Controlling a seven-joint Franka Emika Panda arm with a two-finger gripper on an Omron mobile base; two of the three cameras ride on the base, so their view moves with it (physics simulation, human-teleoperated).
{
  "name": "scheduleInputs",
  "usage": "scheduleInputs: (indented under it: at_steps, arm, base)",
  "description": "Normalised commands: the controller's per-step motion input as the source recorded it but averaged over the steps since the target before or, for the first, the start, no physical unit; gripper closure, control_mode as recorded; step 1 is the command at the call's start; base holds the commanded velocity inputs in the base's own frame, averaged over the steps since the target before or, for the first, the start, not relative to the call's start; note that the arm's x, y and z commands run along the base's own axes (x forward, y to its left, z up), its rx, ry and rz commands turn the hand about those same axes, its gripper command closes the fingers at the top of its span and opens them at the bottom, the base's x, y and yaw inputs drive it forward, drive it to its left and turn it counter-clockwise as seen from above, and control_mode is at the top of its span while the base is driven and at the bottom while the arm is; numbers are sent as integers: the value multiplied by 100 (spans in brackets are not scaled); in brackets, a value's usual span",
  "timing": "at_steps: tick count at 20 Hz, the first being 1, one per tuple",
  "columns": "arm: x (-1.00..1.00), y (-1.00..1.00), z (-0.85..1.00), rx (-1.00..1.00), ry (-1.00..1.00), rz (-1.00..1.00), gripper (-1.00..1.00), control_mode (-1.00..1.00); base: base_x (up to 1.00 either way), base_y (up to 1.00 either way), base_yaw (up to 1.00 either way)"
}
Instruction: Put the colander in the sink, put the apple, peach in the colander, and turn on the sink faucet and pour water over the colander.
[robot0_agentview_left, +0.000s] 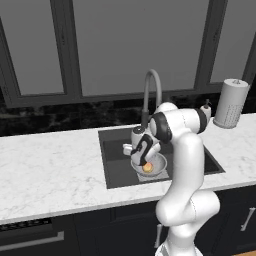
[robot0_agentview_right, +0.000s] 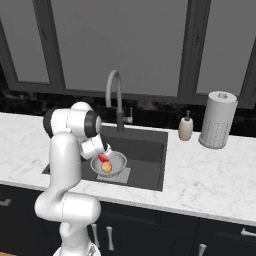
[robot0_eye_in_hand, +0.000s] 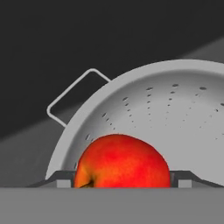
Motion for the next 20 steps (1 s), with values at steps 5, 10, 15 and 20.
scheduleInputs:
  at_steps: [5,10,15,20]
  arm:
    - [2,0,0,0,0,0,-100,-100]
    - [-2,-3,2,0,0,0,-100,-100]
    - [-29,-10,28,0,-4,0,-100,-100]
    - [-38,0,48,0,-10,0,-100,-100]
  base:
    - [0,0,0]
    - [0,0,0]
    - [0,0,0]
    - [0,0,0]
